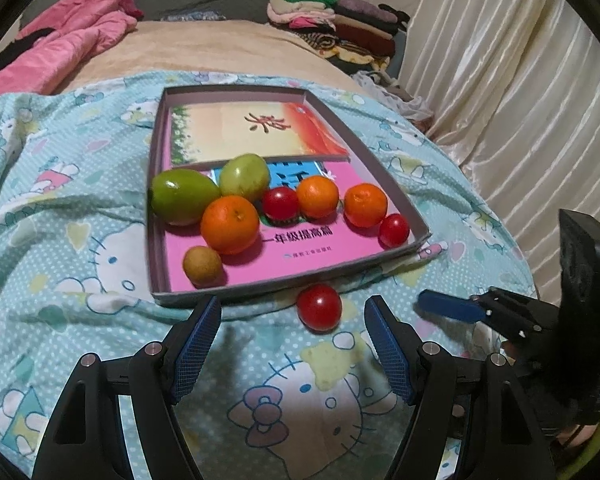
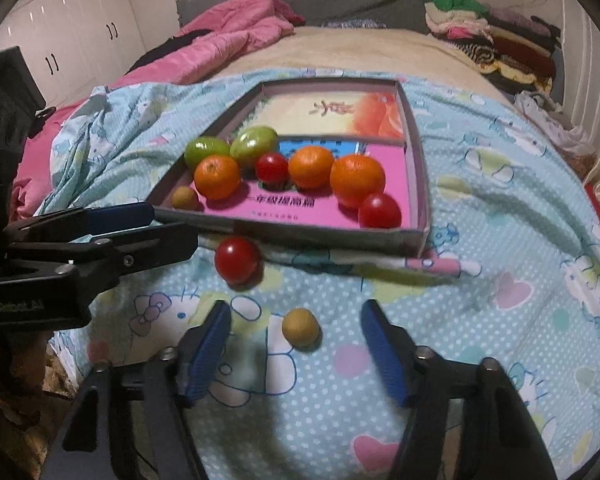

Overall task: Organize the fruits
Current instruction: 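Grasp the last red tomato with the left tool while the right tool grasps the small kiwi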

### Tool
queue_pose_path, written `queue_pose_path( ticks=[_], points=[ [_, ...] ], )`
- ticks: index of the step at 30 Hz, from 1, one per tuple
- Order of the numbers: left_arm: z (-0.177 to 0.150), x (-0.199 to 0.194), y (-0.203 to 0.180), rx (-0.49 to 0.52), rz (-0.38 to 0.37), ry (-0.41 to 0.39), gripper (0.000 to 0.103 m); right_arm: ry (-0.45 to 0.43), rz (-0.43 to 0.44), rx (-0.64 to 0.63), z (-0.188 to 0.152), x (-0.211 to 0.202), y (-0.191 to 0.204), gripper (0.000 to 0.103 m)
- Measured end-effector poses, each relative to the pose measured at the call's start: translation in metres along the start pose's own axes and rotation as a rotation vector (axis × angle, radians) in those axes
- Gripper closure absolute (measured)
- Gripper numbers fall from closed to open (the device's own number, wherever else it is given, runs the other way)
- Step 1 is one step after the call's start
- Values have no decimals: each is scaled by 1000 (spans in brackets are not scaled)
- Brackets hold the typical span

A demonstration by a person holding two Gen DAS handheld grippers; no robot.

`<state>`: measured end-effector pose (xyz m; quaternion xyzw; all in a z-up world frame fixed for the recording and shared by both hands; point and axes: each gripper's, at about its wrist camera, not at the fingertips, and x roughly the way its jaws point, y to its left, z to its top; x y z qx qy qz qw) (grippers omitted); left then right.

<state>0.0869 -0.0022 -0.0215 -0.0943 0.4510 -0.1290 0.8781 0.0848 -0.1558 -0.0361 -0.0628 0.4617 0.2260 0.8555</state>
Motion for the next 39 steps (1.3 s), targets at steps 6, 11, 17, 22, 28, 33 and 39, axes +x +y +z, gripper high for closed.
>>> queue_pose_path(
  ticks=[6,11,17,22,28,33,39],
  points=[
    [-1,6,-3,17,-25,16,30,53,26,1,-3,13,0,63],
    [-2,16,-9,37,-47,42,40,91,36,11,-4,24,-1,76],
    [1,37,-14,44,-58,91,58,95,37,28,-3,30,-5,81],
    [3,48,-16,45,-57,106,63,97,36,23,-2,30,-4,81],
    [0,58,-19,93,-29,125,71,97,34,12,-1,32,-4,81],
    [3,53,-11,63,-66,120,72,90,33,3,2,33,-1,81],
    [3,20,-14,90,-77,40,72,52,79,34,5,24,-6,81]
  ],
)
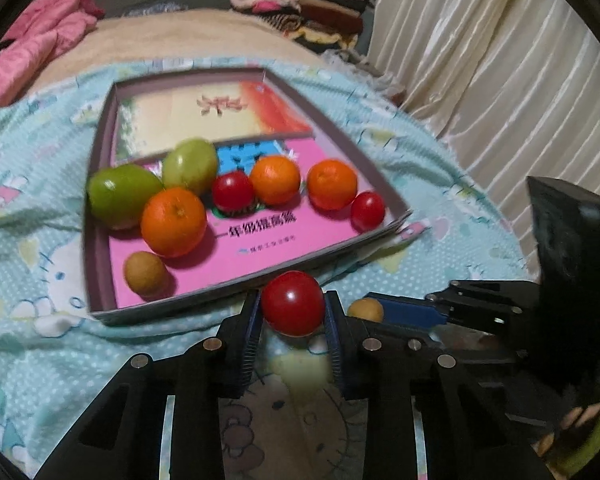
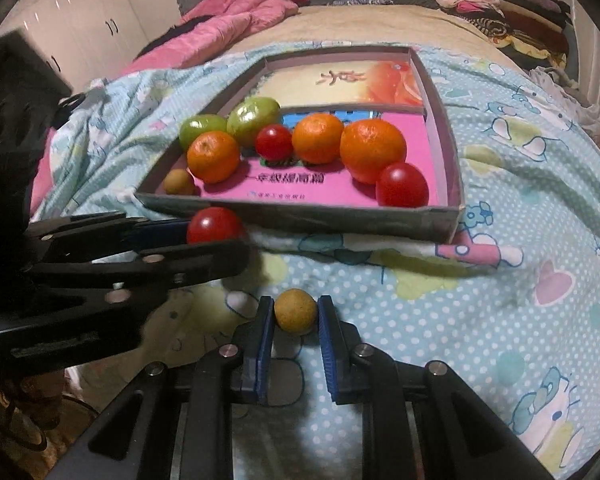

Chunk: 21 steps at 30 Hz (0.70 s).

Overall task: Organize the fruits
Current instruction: 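Grasp the last red tomato with the left tool while the right tool grasps the small kiwi, then carry the tomato with the left tool and the kiwi with the right tool over the tray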

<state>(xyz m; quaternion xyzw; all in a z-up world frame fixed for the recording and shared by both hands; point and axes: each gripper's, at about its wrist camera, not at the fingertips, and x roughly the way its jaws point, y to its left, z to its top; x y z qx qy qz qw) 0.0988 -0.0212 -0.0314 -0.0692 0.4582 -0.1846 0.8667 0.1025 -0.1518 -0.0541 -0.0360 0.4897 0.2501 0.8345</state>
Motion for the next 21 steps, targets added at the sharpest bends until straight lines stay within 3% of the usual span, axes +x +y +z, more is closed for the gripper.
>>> queue_pose_path(
  ticks=[11,21],
  points=[
    [6,-46,14,-24,45,-142,72,-153,57,-33,6,-32,7,81],
    [10,-53,17,-40,71,-191,72,-251,42,-73,18,-46,13,81]
  ],
)
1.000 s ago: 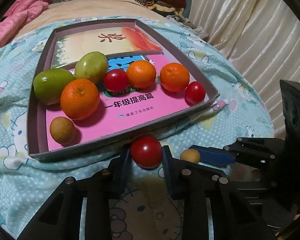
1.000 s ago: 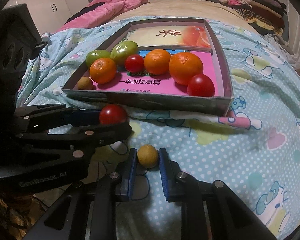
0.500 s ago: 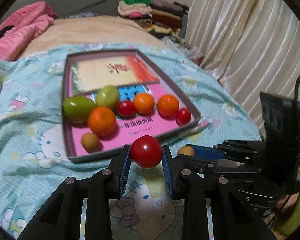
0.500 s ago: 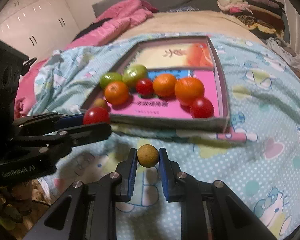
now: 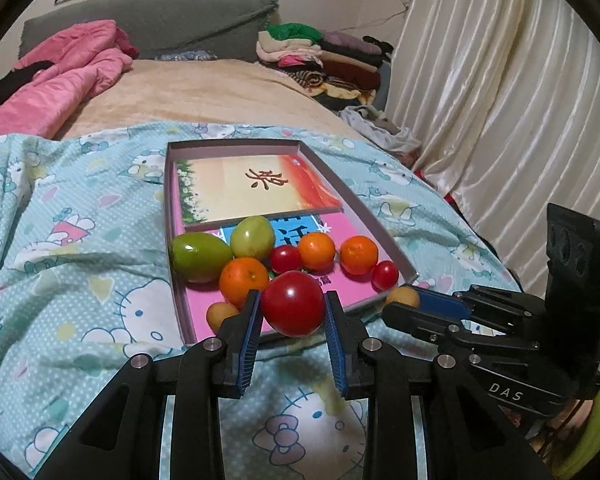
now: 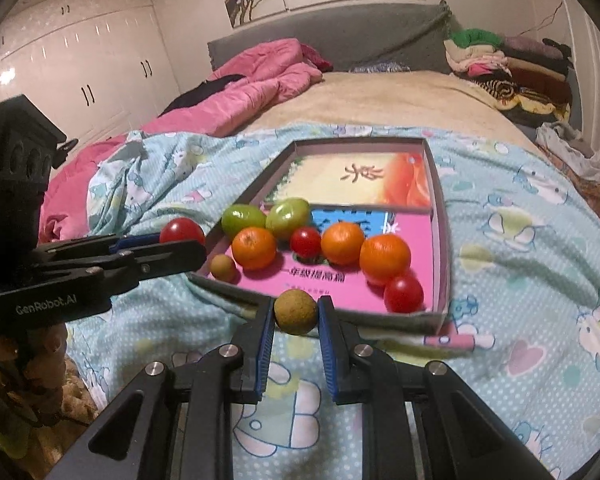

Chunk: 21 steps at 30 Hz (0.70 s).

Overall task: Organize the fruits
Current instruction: 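Carry the tomato with the left tool and the kiwi with the right tool over the tray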

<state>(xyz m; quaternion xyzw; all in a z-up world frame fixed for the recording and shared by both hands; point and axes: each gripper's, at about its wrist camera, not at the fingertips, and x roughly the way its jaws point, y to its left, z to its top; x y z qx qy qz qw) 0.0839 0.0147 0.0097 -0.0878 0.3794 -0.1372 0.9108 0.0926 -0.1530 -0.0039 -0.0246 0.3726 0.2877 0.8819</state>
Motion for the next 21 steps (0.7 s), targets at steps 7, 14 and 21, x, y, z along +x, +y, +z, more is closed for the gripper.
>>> queue_pose_path(
  ticks=[7,14,21],
  points=[
    [0,7,-6,10,1,9,72,-39,-3,-3,8,0,0,81],
    [3,13,-8,10,5,9,72,-77,-17,-11,16,-2,-3,81],
    [6,22,-10,12,13,15,72,-91,-27,8,19,-3,-11,81]
  ],
)
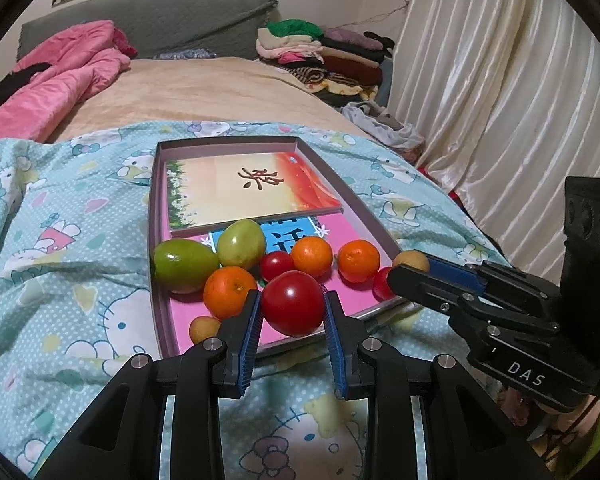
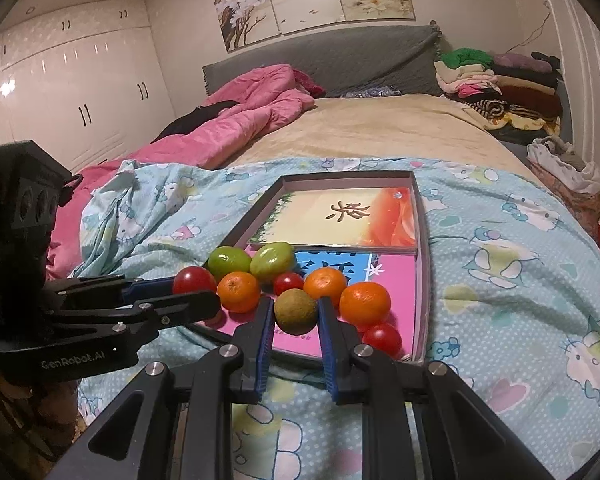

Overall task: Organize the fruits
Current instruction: 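Carry the tomato with the left tool and the kiwi with the right tool over the tray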

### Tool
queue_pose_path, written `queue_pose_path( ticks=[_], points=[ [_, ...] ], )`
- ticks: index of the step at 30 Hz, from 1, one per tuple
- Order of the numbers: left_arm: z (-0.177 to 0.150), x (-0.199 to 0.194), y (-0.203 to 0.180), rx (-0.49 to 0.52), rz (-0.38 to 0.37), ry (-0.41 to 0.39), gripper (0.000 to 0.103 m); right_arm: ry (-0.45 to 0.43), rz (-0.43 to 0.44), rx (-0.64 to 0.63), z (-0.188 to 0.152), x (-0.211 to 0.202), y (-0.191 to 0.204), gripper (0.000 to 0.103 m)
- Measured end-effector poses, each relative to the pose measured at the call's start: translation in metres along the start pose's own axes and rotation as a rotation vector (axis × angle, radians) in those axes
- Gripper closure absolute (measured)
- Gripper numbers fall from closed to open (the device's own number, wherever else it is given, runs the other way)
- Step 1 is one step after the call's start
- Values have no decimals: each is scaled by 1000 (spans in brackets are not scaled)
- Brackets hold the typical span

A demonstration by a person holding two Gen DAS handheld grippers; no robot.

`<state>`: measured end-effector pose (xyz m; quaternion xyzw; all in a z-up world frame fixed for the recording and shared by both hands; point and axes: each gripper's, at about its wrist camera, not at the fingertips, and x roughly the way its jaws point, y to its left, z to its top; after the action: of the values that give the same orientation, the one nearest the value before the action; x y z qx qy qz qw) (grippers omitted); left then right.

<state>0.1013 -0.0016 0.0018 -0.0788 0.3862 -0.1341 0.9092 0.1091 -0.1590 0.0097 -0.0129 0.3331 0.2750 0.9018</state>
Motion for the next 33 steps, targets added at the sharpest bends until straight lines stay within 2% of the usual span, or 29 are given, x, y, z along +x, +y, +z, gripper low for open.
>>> queue_pose_path(
  ticks=[14,24,33],
  points=[
    [-9,29,-4,17,20,67,72,-2,-32,-13,8,9,-12,81],
    [-8,41,6,-24,15,96,72,53,-32,-65,3,22,-4,81],
    [-6,48,5,-9,25,100,72,88,-59,-96,-5,31,-2,81]
  ],
)
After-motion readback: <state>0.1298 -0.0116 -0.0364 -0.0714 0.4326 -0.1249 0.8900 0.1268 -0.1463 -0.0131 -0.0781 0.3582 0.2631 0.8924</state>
